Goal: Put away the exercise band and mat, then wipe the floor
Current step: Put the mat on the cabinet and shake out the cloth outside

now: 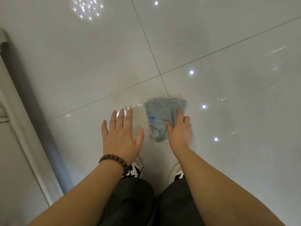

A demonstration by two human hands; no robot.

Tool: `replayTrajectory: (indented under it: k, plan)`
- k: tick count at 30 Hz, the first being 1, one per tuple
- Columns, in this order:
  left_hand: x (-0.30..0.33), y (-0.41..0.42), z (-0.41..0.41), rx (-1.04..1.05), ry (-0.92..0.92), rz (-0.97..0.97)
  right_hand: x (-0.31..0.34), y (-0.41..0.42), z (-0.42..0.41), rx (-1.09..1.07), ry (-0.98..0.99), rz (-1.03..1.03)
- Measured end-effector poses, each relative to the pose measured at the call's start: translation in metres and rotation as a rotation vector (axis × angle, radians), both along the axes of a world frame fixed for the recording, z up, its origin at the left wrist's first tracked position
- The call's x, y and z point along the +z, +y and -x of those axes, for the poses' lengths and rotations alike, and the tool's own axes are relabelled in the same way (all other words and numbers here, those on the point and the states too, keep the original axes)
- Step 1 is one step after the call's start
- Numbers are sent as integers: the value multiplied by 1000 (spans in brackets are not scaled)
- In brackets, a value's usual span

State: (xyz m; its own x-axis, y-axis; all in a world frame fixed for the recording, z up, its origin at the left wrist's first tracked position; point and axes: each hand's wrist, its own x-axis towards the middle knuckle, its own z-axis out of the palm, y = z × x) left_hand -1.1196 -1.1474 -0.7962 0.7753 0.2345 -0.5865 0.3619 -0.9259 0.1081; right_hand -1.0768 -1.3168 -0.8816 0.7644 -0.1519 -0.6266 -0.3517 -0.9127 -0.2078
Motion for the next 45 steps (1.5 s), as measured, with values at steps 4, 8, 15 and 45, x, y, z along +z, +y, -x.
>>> replayTrajectory:
  k: [4, 8, 15, 45]
  plan:
    - [36, -2, -11, 1, 2, 1, 41, -5, -9, 32, 9, -51]
    - [113, -7, -34, -18, -60, 18, 128, -23, -30, 42, -75, -87]
    - [311, -39, -89, -66, -182, 49, 361, -68, -67, 1, -228, -187]
    - [734, -243, -66, -1069, -597, 408, 811, -185, 135, -724, -926, 240]
